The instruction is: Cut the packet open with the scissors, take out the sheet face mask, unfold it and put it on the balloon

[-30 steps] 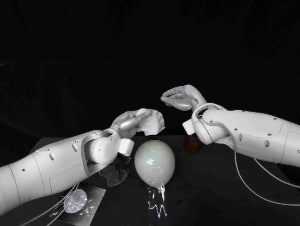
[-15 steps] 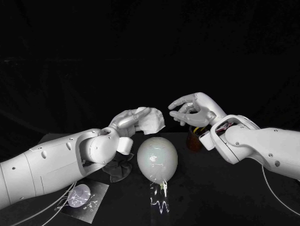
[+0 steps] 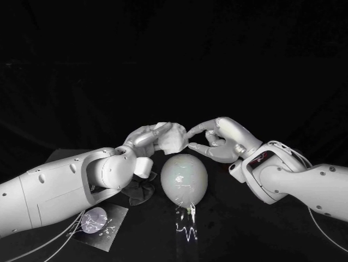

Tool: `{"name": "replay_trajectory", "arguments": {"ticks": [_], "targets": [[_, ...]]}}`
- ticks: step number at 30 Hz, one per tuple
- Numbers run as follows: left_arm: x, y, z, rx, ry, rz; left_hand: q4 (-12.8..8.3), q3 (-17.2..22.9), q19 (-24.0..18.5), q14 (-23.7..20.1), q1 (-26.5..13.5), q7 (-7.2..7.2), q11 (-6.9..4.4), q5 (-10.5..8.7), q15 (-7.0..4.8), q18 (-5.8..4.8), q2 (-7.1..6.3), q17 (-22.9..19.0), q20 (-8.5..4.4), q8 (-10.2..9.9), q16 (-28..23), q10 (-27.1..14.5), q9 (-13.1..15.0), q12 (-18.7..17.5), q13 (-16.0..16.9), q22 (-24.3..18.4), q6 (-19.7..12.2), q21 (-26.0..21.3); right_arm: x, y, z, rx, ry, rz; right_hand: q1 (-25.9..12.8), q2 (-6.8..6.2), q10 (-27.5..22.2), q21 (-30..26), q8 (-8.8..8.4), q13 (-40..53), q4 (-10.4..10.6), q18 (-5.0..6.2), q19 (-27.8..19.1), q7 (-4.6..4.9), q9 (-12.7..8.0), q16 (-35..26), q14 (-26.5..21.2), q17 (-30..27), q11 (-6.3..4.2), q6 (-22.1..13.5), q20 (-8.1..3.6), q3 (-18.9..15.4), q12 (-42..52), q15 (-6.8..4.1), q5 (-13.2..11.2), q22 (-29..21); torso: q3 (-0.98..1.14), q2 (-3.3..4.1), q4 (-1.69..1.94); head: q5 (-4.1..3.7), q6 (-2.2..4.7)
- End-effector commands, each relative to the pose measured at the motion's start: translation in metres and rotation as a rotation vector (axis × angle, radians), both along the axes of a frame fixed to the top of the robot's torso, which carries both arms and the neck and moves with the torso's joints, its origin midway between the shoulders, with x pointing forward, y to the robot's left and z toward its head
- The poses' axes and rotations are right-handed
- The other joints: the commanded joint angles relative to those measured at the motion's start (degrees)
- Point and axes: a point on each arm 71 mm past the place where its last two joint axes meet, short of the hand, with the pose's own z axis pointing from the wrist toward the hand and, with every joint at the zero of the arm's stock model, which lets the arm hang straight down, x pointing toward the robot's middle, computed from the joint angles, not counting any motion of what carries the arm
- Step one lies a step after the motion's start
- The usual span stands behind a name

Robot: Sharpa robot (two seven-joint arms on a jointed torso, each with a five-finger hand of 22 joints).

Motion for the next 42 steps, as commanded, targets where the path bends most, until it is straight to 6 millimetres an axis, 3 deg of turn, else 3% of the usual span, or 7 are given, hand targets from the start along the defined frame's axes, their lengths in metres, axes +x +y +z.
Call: {"name": "replay_trajectory", "arguments": {"ticks": [1,14,25,31,42], "targets": [[-0.003,0.003,0.000,0.013,0.015,0.035,-0.1,0.4,0.5,0.2,-0.5,0.43,0.00,0.19,0.22,0.38,0.10,0.0,-0.04,0.0,-0.3,-0.3,0.1,-0.2,-0.1,-0.1,0.0,-0.2,-0.006,0.004,0.005,-0.017,-0.135,-0.037,-0.4,-0.19,3.1,1.5,-0.45,10.3,0.3,-0.99,0.8,0.22,-0.2,1.0,4.8,10.7,0.52,-0.6,0.20,-0.1,1.4,0.63,0.2,1.6,0.15,0.31,0.16,-0.06,-0.25],[-0.021,0.007,0.002,0.014,0.036,0.009,-0.3,0.9,0.9,0.2,-0.8,0.54,0.10,0.19,0.24,0.40,0.05,-0.1,-0.17,-0.1,-0.5,-0.7,0.2,-0.2,-0.1,-0.1,-0.3,-0.1,-0.007,0.019,0.003,-0.019,-0.204,-0.056,0.0,0.00,4.7,4.4,-1.06,13.7,0.4,-1.43,2.1,0.55,-0.4,2.7,5.8,14.3,0.93,-0.7,0.69,0.3,4.2,1.07,-0.2,5.0,0.23,0.50,0.16,0.09,-0.36],[-0.033,0.005,0.005,0.000,0.031,-0.010,-0.5,1.1,1.0,0.2,-0.8,0.54,0.10,0.20,0.22,0.40,0.10,-0.2,-0.22,-0.1,-0.5,-0.7,0.2,-0.2,-0.1,-0.2,-0.3,-0.1,-0.002,0.028,-0.002,-0.043,-0.169,-0.058,0.3,0.55,5.3,5.3,-0.95,14.8,0.4,-1.53,2.4,0.43,-0.4,3.0,6.0,15.1,0.88,0.0,0.78,0.8,5.0,1.11,-1.3,6.0,0.08,0.49,0.09,0.30,-1.17],[-0.035,0.006,0.006,-0.003,0.023,-0.003,-0.7,1.3,1.1,0.2,-0.7,0.55,0.10,0.19,0.22,0.38,0.06,-0.2,-0.25,-0.1,-0.6,-0.8,0.3,-0.2,-0.1,-0.2,-0.3,-0.1,-0.003,0.031,-0.006,-0.057,-0.149,-0.053,0.2,0.54,5.4,5.6,-0.94,15.0,0.5,-1.56,2.4,0.39,-0.4,3.0,6.0,15.1,0.86,0.2,0.80,0.8,5.3,1.11,-2.0,6.4,0.20,0.41,0.19,0.37,-1.53],[-0.037,0.005,0.007,-0.005,0.020,-0.002,-0.8,1.4,1.1,0.1,-0.7,0.57,0.11,0.20,0.23,0.37,0.08,-0.2,-0.27,-0.1,-0.6,-0.8,0.3,-0.2,-0.1,-0.2,-0.4,-0.2,-0.003,0.032,-0.009,-0.069,-0.128,-0.055,-0.5,0.57,5.9,6.1,-0.74,15.9,1.1,-1.65,2.6,0.19,-0.3,3.0,6.0,15.1,0.75,0.9,0.80,0.5,6.0,1.08,-2.8,7.1,0.20,0.35,0.12,0.45,-1.90]]}}
